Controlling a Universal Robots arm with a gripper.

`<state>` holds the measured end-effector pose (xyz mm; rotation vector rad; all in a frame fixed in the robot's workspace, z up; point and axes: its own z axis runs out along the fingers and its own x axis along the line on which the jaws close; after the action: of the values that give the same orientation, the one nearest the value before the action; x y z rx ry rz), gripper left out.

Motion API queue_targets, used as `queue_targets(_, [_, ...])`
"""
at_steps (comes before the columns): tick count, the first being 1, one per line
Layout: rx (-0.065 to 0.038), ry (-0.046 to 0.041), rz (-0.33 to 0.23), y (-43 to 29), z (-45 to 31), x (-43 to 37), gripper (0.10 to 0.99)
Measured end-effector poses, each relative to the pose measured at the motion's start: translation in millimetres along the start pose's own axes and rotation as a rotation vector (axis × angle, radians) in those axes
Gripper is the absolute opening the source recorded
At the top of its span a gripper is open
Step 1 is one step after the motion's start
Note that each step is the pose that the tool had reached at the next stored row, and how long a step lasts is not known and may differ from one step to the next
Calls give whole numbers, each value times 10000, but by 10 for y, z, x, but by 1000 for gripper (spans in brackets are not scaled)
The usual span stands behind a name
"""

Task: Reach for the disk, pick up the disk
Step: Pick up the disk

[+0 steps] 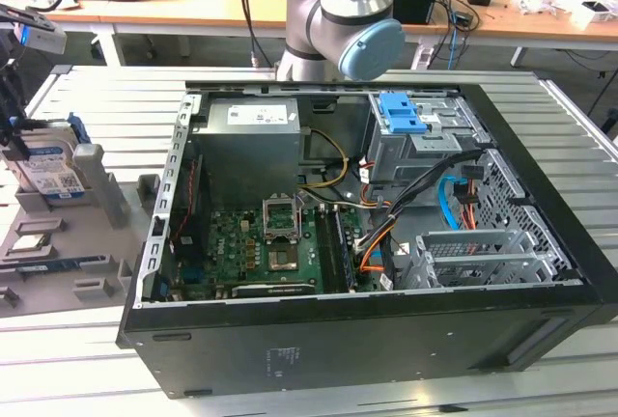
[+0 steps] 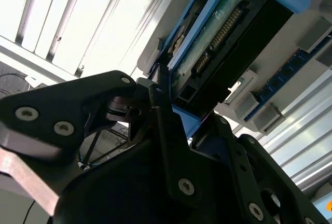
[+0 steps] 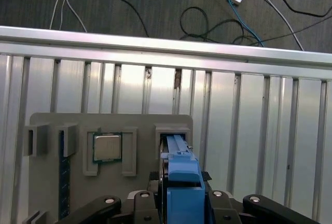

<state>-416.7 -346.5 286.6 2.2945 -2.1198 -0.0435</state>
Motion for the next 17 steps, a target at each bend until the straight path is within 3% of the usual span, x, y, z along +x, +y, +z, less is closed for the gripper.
queue_targets(8, [1,0,0,3,-94,-2,369])
queue_targets(17, [1,0,0,11,-352,-11,369])
